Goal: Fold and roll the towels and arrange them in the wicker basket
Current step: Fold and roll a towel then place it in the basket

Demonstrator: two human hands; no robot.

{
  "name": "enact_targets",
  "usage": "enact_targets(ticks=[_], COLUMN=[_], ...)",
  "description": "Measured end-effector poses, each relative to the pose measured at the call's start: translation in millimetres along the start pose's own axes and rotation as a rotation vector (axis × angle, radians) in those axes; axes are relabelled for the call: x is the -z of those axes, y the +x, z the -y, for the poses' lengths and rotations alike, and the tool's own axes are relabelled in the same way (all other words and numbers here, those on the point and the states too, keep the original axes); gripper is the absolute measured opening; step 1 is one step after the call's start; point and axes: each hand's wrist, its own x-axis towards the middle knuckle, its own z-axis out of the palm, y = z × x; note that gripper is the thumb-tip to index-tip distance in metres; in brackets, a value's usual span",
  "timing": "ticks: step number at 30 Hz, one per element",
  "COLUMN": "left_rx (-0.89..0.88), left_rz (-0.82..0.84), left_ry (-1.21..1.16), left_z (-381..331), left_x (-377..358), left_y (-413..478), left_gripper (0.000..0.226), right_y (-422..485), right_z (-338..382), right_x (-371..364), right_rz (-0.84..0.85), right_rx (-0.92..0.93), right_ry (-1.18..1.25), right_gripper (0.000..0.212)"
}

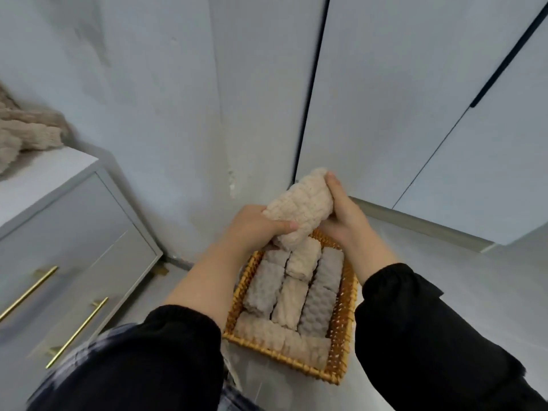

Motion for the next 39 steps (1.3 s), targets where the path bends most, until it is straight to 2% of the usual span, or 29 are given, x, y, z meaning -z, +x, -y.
enact_targets(ticks=[2,3,5,7,10,12,15,20,22,26,32,35,37,39], left_rx=[0.024,0.039,0.046,0.062,0.123,0.114,0.109,0.117,0.133,0.248,0.346,0.397,0.415,0.416], left_rz=[-0.019,-0.023,-0.025,-0.005,0.07,0.103,0.073,-0.14,-0.223,-0.29,-0.264,-0.246,-0.243,-0.239], left_ry=[-0.083,-0.113,-0.093,-0.052,-0.004,0.129,0.437,0.775,0.855,0.911,0.9,0.874,0.866,0.859], left_z=[9.5,16.0,30.6,46.9,75.4,97.7,134.9,183.2,195.7,215.7,228.9,230.9,234.0,237.7], left_x=[-16.9,-25.3,-34.8,-40.5,-44.3,-42.9,-34.2,-12.8,-7.2,1.3,4.3,3.7,5.0,7.8], left_y=[17.0,27.0,43.3,59.2,77.7,86.5,95.3,95.1,94.0,100.1,114.8,122.5,128.0,132.9], left_gripper=[0.022,0.026,0.029,0.022,0.016,0.013,0.035,0.023,0.029,0.031,0.027,0.027,0.026,0.026], right_y=[10.1,14.8,21.2,28.3,41.8,48.7,56.6,58.8,57.3,65.3,86.7,97.1,100.8,99.3], right_z=[-9.4,-16.4,-29.6,-41.5,-60.4,-77.4,-108.9,-168.0,-185.7,-210.1,-225.5,-231.9,-233.8,-237.3], right_x=[20.9,31.2,46.7,59.1,79.1,94.4,124.2,169.0,177.5,180.6,174.3,174.3,170.0,164.8], right_rz=[0.13,0.173,0.163,0.087,-0.11,-0.203,-0.309,-0.378,-0.379,-0.428,-0.54,-0.569,-0.594,-0.626], right_rx=[-0.109,-0.151,-0.23,-0.236,-0.182,-0.192,-0.25,-0.51,-0.556,-0.51,-0.488,-0.465,-0.421,-0.313], right_ry=[0.149,0.161,0.16,0.161,0.077,0.019,-0.042,-0.218,-0.232,-0.275,-0.324,-0.351,-0.53,-0.881], right_gripper=[0.078,0.082,0.064,0.042,0.032,0.025,0.024,0.033,0.033,0.034,0.024,0.028,0.034,0.042])
